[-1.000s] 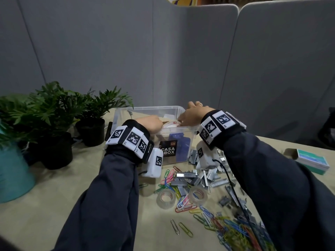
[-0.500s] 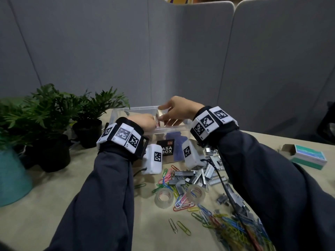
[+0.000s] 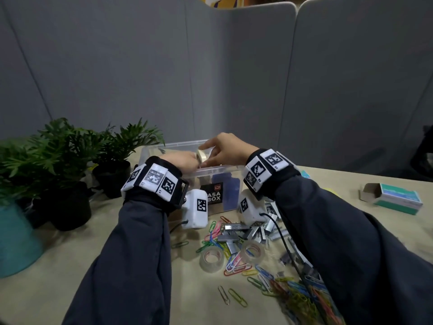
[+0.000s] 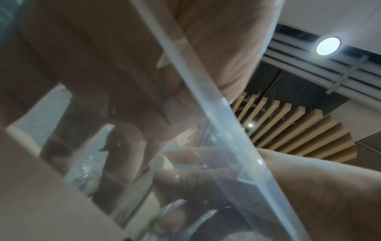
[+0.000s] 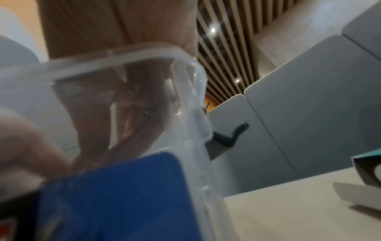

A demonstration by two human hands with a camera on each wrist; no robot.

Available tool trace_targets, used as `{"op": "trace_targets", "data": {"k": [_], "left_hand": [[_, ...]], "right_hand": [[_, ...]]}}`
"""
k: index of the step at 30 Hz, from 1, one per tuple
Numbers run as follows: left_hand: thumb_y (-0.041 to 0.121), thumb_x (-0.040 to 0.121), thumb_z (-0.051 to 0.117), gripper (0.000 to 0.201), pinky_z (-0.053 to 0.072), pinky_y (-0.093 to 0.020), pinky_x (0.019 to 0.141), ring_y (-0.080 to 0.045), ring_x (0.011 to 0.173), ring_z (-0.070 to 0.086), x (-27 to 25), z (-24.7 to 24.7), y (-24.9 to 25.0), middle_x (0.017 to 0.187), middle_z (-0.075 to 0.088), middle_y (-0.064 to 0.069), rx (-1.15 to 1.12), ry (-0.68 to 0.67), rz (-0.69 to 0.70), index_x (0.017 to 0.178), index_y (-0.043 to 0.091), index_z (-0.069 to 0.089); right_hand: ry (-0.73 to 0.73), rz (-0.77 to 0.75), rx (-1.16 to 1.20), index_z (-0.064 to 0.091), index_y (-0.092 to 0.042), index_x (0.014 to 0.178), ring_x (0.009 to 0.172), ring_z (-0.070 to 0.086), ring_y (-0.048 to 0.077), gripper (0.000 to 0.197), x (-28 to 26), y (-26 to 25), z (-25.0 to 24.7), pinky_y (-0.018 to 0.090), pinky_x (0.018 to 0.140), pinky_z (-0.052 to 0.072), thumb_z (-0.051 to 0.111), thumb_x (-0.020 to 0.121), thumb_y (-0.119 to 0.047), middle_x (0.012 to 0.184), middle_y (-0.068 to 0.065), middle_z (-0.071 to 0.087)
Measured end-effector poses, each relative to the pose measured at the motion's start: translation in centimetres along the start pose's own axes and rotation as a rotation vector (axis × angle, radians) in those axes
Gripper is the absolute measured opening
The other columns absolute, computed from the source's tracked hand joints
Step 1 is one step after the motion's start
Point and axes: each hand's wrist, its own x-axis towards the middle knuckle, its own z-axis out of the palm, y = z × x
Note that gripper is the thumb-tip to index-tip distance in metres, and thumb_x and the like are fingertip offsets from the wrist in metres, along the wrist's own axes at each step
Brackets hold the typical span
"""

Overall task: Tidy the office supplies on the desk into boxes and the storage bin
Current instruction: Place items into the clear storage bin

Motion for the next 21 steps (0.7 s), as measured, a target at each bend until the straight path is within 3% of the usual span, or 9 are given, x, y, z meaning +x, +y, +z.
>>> {"op": "trace_targets", "data": {"k": [3,5,10,15,17,21], "left_hand": [[0.020,0.093,0.058,0.033,0.040,-0.032,0.099,-0.023,0.117,0.055,-0.3,-0.2,0.1,0.124,0.062,-0.004,-0.025,0.001,-0.005,0.125,0.015,0.061],[0.022,0.093,0.058,0.034,0.040,-0.032,0.101,-0.024,0.118,0.054,-0.4,-0.2,0.1,0.126,0.061,-0.006,-0.020,-0.008,-0.011,0.126,0.014,0.060],[0.019,0.095,0.055,0.031,0.040,-0.035,0.102,-0.027,0.120,0.052,-0.5,-0.2,0.4,0.128,0.059,-0.010,0.013,-0.006,-0.043,0.125,0.012,0.059],[0.012,0.098,0.040,0.035,0.041,-0.036,0.105,-0.029,0.123,0.052,-0.4,0.1,0.3,0.134,0.056,-0.015,-0.057,0.017,-0.111,0.129,0.004,0.056],[0.010,0.098,0.038,0.037,0.042,-0.037,0.104,-0.030,0.123,0.053,-0.4,0.2,0.3,0.136,0.054,-0.018,-0.080,0.025,-0.137,0.130,0.000,0.054],[0.007,0.101,0.034,0.037,0.036,-0.033,0.102,-0.031,0.129,0.045,-0.9,0.3,0.7,0.141,0.045,-0.020,-0.075,0.097,-0.142,0.132,-0.005,0.049]], "right_hand": [[0.014,-0.020,-0.008,0.062,-0.016,0.132,0.082,0.065,0.008,0.059,-0.1,0.0,0.1,0.009,0.069,0.046,0.082,0.079,-0.029,0.089,0.000,0.072],[0.012,-0.009,-0.018,0.062,-0.017,0.132,0.082,0.063,0.010,0.058,0.1,-0.3,0.0,0.011,0.067,0.045,0.082,0.079,-0.030,0.090,0.001,0.070],[0.031,0.063,-0.074,0.060,-0.021,0.133,0.106,0.063,0.022,0.061,0.9,-0.4,0.6,0.025,0.089,0.046,0.082,0.078,-0.036,0.120,0.009,0.066],[0.072,0.071,-0.144,0.053,-0.013,0.129,0.108,0.060,0.029,0.049,0.9,-0.7,1.2,0.036,0.091,0.049,0.071,0.086,-0.028,0.117,0.012,0.063],[0.167,0.077,-0.104,0.054,-0.011,0.124,0.106,0.061,0.033,0.039,0.9,-0.7,1.5,0.040,0.090,0.050,0.063,0.088,-0.023,0.113,0.016,0.065],[0.496,0.051,-0.122,0.063,-0.016,0.114,0.096,0.064,0.034,0.027,0.0,-0.1,1.3,0.042,0.084,0.053,0.053,0.089,-0.020,0.104,0.013,0.070]]}}
